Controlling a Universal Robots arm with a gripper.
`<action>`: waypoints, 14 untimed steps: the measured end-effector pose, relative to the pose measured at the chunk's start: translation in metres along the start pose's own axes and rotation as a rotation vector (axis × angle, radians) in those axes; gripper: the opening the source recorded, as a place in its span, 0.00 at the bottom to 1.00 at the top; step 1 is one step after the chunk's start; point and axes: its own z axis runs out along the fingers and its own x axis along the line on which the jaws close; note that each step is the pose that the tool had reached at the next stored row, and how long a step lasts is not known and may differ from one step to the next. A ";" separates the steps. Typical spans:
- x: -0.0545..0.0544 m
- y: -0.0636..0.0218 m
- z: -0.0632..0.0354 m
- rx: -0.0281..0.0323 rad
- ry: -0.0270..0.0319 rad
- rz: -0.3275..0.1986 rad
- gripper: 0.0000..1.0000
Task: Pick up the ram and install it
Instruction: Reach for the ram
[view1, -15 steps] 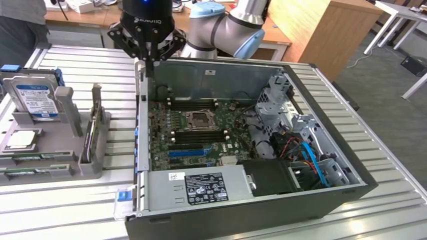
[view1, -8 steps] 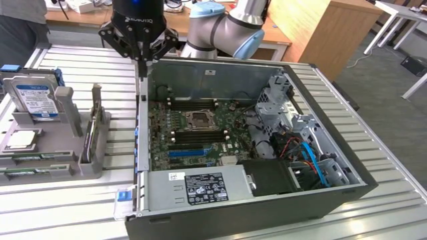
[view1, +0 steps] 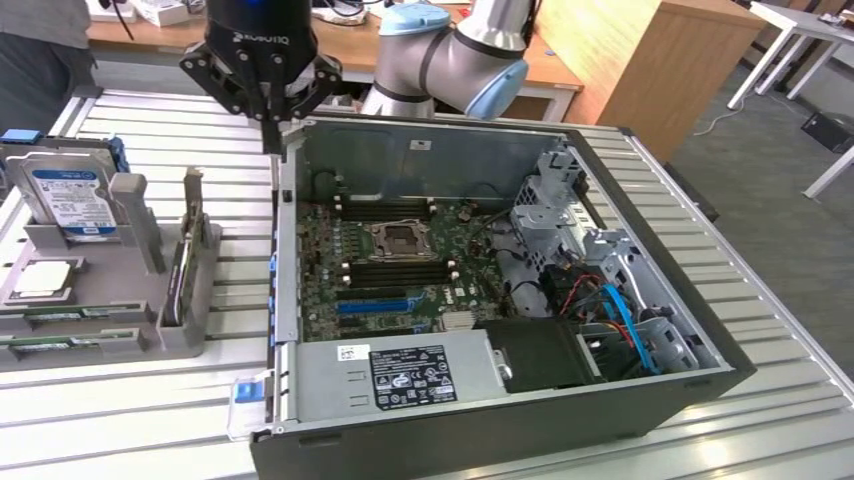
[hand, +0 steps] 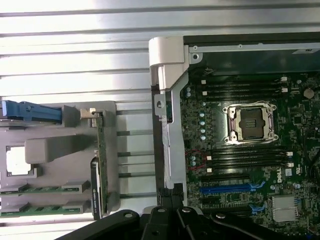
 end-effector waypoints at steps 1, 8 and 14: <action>0.002 -0.0001 0.0000 0.0000 0.0000 0.000 0.10; 0.016 -0.0007 -0.0002 0.0000 -0.0001 0.001 0.10; 0.030 -0.0013 -0.0004 0.0000 -0.0001 0.002 0.10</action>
